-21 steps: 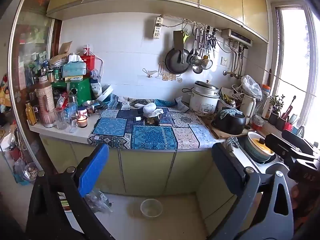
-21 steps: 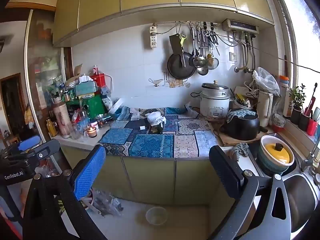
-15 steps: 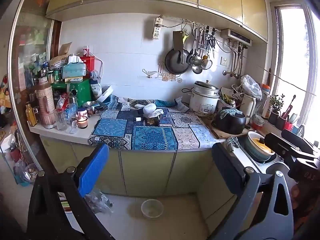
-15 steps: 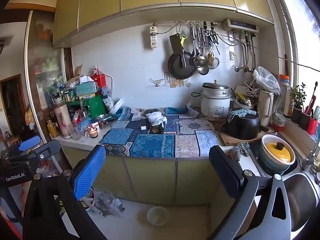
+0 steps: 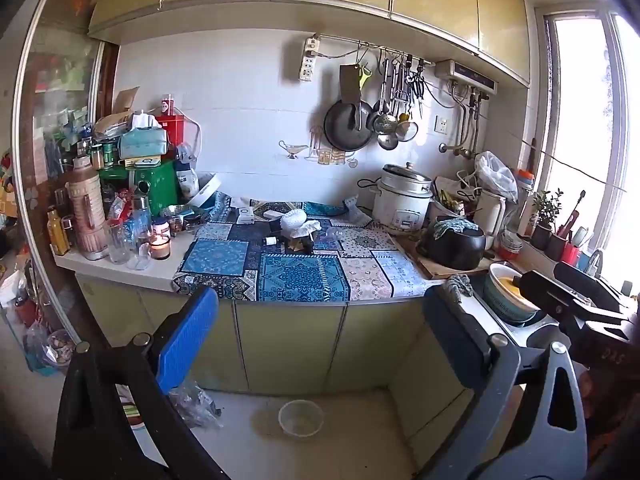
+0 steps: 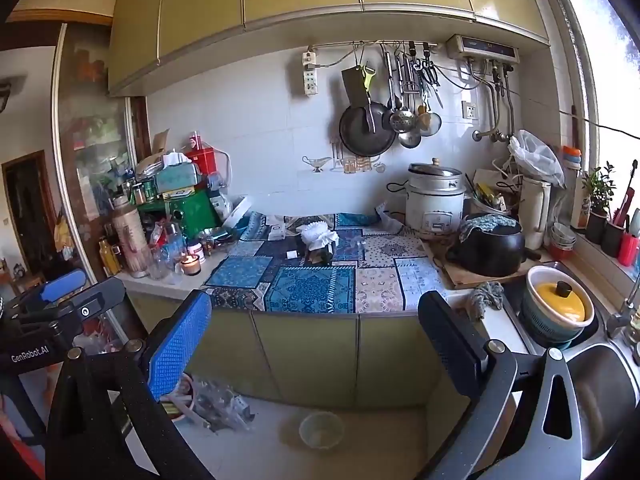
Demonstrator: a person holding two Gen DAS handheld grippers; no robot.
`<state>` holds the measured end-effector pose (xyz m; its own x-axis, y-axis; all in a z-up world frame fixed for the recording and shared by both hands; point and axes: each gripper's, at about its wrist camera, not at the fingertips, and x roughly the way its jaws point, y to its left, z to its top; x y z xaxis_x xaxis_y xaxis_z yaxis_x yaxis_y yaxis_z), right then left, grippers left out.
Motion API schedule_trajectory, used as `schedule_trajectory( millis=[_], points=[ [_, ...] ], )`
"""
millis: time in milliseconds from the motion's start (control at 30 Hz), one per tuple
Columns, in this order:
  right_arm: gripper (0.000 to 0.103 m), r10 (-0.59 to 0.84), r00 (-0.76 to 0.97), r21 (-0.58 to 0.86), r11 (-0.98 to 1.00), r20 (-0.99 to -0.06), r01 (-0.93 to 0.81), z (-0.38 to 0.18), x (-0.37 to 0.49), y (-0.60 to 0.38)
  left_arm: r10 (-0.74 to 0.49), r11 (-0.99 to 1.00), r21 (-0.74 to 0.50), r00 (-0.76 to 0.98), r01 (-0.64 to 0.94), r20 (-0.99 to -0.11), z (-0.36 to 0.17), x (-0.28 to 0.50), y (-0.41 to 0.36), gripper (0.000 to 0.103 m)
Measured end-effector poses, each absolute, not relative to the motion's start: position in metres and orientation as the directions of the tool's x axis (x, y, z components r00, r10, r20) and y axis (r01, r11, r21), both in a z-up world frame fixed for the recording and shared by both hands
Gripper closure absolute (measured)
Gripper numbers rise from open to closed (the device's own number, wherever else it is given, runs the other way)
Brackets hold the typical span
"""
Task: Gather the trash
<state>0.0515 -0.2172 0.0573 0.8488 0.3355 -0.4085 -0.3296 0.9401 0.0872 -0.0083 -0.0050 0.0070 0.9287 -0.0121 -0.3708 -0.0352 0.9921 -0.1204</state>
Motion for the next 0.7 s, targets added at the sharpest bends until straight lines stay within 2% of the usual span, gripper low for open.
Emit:
schedule_trajectory(
  millis=[700],
  points=[
    [0.0,0.339,0.846,0.096,0.939,-0.411,-0.33,0.0565,0.0498,-0.2211,-0.009,0.991,-0.128,0.926,-0.042,-0.377,0.0,-0.0028,-0.003,0.0]
  ],
)
